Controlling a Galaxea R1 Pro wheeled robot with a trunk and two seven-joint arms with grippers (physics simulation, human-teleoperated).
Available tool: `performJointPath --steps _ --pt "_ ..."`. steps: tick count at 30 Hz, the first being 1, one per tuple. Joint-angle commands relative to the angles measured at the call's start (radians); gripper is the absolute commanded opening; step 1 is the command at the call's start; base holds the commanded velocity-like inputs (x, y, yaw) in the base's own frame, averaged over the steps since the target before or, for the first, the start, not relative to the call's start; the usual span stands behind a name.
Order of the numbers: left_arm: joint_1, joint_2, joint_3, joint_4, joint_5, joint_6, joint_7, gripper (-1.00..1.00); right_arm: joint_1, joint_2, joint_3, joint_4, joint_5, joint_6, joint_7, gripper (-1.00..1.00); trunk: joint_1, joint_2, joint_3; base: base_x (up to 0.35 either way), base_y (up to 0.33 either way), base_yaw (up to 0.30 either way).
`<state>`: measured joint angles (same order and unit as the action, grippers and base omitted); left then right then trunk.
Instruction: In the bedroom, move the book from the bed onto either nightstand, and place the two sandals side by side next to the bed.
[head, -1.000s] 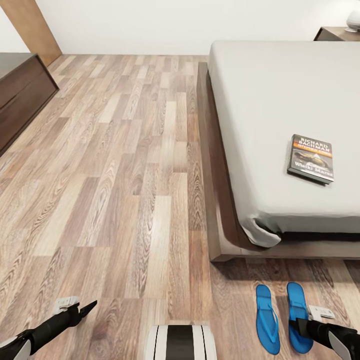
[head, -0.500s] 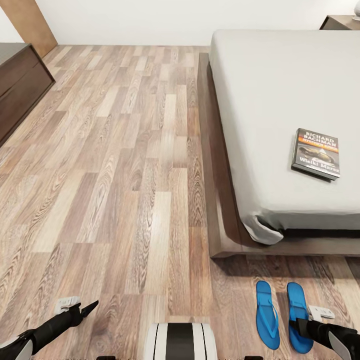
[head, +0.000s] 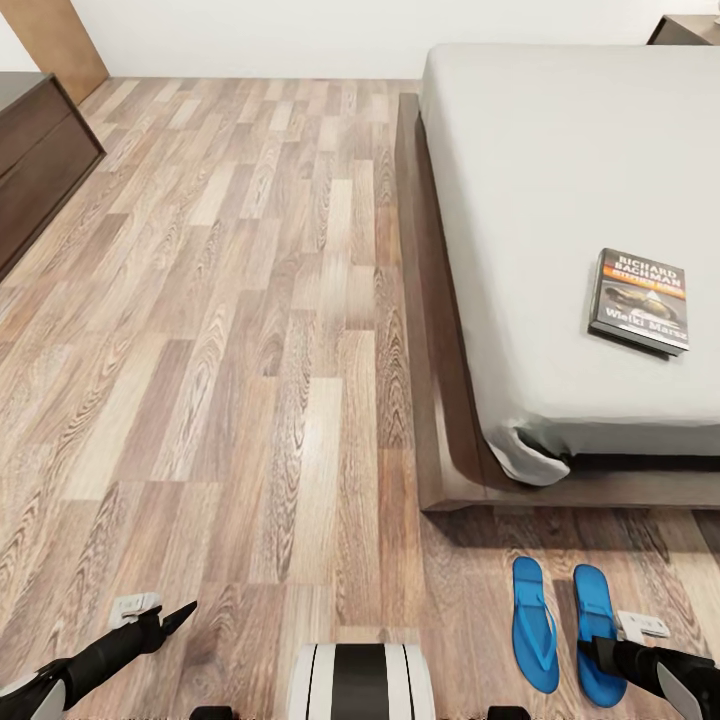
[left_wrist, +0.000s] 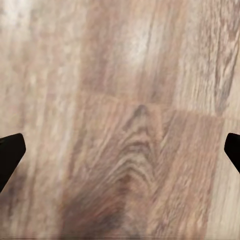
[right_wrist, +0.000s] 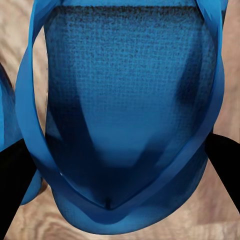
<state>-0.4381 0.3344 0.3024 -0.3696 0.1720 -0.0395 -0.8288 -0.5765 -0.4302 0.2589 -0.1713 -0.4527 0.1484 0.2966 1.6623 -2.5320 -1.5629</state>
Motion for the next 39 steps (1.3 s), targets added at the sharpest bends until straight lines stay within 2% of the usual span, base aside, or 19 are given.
performJointPath --steps 1,27,31,39 --pt "-0.001 0.0 0.003 0.001 0.0 -0.003 -0.004 1.0 0.0 -0.001 0.007 -0.001 -0.011 0.005 0.001 -1.0 0.0 0.0 -0.005 0.0 0.0 0.0" --pt "-0.001 -0.001 0.003 0.001 0.0 -0.003 -0.004 1.0 0.0 -0.001 0.007 -0.001 -0.011 0.005 0.0 -1.0 0.0 0.0 -0.005 0.029 0.0 0.0" --pt "-0.001 -0.001 0.003 0.001 0.0 -0.003 -0.004 1.0 0.0 -0.001 0.007 -0.001 -0.011 0.005 0.0 -1.0 0.002 -0.001 -0.02 0.0 0.0 0.0" --pt "-0.001 -0.001 0.003 0.001 0.0 -0.003 -0.004 1.0 0.0 -0.001 0.007 -0.001 -0.011 0.005 0.0 -1.0 0.002 -0.001 -0.02 0.0 0.0 0.0"
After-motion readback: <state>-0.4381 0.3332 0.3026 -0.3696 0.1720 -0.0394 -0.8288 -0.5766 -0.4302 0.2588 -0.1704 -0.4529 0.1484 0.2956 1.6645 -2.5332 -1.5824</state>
